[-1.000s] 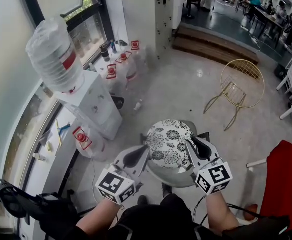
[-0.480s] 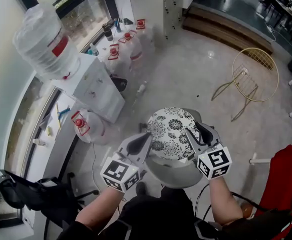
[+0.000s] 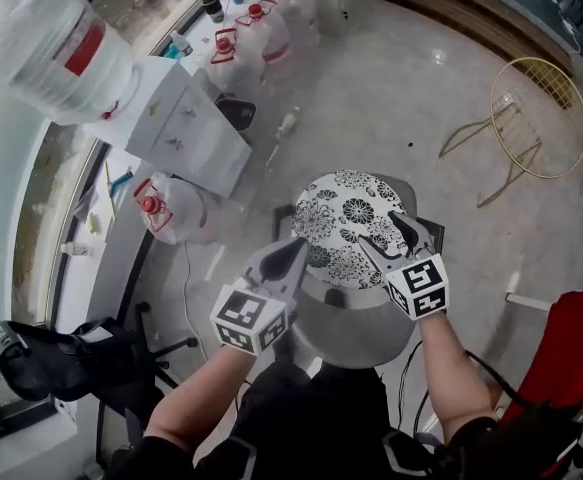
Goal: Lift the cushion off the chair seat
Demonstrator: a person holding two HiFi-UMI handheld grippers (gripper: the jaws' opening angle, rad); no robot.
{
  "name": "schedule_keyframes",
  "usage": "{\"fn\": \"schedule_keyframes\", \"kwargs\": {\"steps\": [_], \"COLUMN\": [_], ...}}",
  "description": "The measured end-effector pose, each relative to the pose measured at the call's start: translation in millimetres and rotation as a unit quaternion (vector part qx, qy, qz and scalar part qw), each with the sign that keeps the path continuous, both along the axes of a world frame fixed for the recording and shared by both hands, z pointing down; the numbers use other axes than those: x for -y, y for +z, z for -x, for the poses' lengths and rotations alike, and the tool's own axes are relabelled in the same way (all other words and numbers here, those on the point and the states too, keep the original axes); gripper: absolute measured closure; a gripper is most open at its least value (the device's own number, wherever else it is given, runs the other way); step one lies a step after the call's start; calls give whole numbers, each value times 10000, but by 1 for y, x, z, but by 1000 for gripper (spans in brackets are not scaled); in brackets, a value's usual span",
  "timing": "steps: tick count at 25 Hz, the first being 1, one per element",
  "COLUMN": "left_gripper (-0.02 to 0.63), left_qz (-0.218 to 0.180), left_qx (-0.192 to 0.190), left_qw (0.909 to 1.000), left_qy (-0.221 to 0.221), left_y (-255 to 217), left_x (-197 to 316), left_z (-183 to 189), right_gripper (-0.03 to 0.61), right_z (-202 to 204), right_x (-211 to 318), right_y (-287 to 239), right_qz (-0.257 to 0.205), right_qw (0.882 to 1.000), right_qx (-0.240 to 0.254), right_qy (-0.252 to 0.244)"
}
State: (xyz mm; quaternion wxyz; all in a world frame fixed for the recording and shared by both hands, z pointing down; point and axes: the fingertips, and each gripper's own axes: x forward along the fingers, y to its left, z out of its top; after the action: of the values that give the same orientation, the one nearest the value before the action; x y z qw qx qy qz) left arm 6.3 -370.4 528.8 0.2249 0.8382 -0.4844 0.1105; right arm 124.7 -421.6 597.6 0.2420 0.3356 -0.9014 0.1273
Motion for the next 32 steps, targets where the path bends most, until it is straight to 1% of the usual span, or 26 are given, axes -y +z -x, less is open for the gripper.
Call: {"fn": "schedule_keyframes", "kwargs": {"steps": [5, 10, 14, 20, 24, 28, 32], "left_gripper": [606, 606, 606, 607, 606, 606, 606], "left_qz": [277, 630, 922, 1206, 1448, 1529, 1612], "left_qx": [-61, 27, 101, 249, 224, 191, 294], "left_qw": [9996, 9980, 9957, 9924, 9892, 9880, 9865], "left_qy": [-35, -94, -41, -17, -96, -69, -23], "left_y": [41, 84, 114, 152, 177, 195, 213], "left_x": [15, 27, 28, 28, 22, 19, 22], "left_z": [-4, -7, -15, -19, -21, -25, -22], "right_gripper": [227, 179, 156, 149, 144, 133, 110], "right_z": [6, 10, 4, -7, -6, -11, -7], "right_x": [8, 9, 10, 7, 0, 0, -4], "right_y": [71, 131, 174, 249, 295, 332, 362], "right_qz": [489, 944, 1238, 1668, 2002, 2077, 2215], "right_qw": [9974, 9910, 9856, 9711, 9584, 9493, 9422], "right_qx": [-405, -740, -966, -1540, -1818, -2136, -2271], "right_qy": [-348, -597, -629, -735, -908, -1001, -1077]}}
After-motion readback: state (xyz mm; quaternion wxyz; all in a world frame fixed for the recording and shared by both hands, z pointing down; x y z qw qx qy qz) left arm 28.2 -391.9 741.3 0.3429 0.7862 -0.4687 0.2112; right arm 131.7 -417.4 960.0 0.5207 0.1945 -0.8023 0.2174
